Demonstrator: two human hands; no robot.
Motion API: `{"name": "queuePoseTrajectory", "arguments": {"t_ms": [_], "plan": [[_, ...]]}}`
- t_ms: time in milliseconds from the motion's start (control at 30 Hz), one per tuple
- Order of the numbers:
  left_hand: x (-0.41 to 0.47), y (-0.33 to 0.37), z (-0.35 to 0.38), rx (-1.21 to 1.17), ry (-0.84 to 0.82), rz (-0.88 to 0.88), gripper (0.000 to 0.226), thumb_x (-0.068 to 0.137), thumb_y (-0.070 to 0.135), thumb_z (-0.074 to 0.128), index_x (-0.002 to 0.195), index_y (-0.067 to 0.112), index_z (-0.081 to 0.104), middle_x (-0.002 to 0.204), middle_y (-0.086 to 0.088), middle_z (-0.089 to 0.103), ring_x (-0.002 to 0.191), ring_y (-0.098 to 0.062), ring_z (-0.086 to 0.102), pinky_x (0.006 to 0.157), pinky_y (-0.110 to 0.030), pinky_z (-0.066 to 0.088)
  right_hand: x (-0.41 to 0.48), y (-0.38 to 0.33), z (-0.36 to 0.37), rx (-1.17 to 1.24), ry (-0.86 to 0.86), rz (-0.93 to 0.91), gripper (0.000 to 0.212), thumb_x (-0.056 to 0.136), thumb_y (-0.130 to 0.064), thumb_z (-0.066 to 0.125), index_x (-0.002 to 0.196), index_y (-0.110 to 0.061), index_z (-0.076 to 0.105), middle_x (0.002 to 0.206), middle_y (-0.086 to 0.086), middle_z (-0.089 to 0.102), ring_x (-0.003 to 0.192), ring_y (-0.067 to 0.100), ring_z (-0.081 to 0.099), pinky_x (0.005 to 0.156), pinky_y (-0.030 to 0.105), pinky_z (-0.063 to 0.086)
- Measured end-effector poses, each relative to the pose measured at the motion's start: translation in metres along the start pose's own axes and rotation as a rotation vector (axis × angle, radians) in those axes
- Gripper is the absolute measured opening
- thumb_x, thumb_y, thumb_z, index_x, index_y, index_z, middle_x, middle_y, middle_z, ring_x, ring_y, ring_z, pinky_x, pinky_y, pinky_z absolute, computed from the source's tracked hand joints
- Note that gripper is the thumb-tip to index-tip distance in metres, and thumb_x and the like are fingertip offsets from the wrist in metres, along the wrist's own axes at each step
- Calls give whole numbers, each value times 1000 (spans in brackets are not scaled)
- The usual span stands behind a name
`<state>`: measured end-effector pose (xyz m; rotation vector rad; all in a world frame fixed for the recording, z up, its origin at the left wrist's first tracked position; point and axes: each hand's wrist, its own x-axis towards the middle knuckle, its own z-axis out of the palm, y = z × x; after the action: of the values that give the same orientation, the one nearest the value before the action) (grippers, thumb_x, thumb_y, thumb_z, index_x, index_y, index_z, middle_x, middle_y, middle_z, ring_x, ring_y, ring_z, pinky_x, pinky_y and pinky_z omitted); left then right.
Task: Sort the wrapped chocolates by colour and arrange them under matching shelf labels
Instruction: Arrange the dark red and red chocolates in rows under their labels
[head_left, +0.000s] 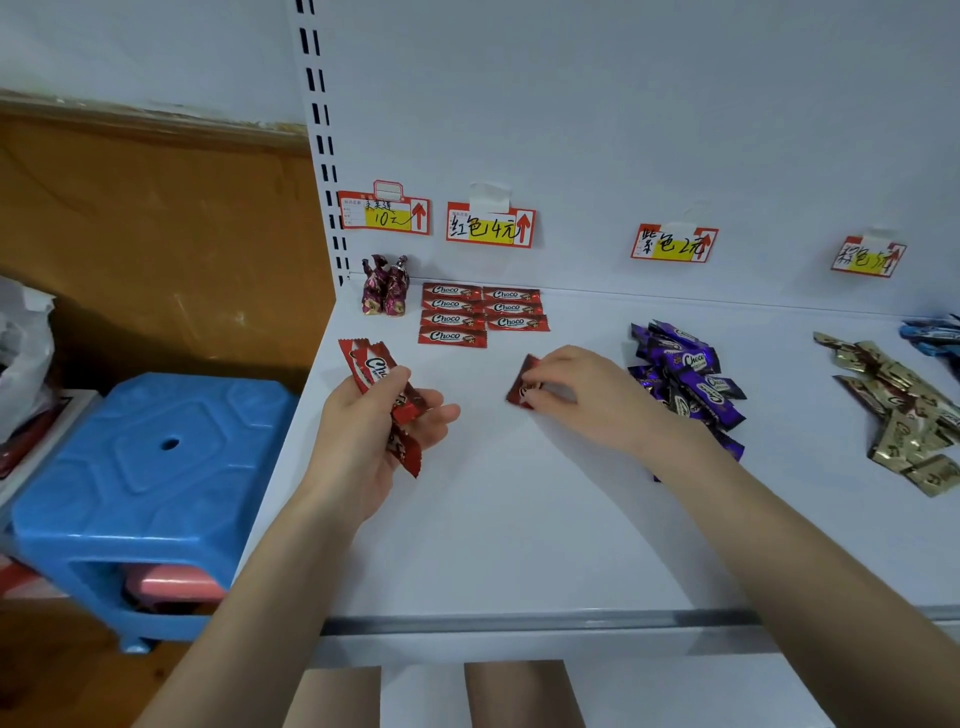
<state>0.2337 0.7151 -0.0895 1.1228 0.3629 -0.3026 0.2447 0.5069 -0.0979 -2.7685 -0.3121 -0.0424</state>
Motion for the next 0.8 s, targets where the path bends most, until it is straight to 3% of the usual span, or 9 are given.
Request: {"name": "queuePoseTrajectory", "arguments": {"t_ms": [100,200,300,433,600,700,800], "plan": [[-1,0,-2,1,-18,5,7,97,19,50,98,13,51,68,-10,72,57,-21,70,43,-23,52,1,3,6,-64,119,100,31,92,-31,50,115,-12,59,112,8,56,110,24,48,88,38,43],[-1,0,-2,0,-32,11,7,98,18,48,91,17,47,71,-10,73,60,-22,71,45,-24,53,-4,5,10,-66,245,14,22,91,-19,53,108,-10,64,113,6,61,107,27,50,88,28,36],[-1,-1,-2,-8,-53,16,7,99,15,43,93,18,47,75,-11,73,65,-23,72,46,-24,53,0,9,13,-67,191,-5,23,90,-13,51,106,-12,67,115,6,61,108,26,51,90,27,34],[1,-2,-4,-27,-38,32,4,97,14,47,97,16,51,70,-8,73,64,-23,72,46,-23,53,16,11,17,-155,145,84,31,95,-26,42,117,-15,61,121,7,55,112,27,45,93,32,37],[1,-3,-5,-21,-36,34,2,95,18,53,93,19,54,66,-4,72,61,-20,71,46,-22,52,28,1,22,-204,203,151,35,94,-34,43,113,-12,62,111,13,53,106,30,44,91,36,38],[1,-2,-6,-20,-46,34,3,95,18,54,91,20,53,67,-5,72,61,-19,71,46,-22,53,28,0,24,-164,292,110,30,93,-28,49,110,-8,63,112,14,55,105,31,47,92,31,34],[1,-2,-6,-16,-51,36,5,94,18,54,91,21,53,67,-4,72,62,-19,71,46,-22,52,28,3,26,-98,257,88,28,93,-23,49,110,-6,64,115,12,57,108,28,50,92,28,34]]}}
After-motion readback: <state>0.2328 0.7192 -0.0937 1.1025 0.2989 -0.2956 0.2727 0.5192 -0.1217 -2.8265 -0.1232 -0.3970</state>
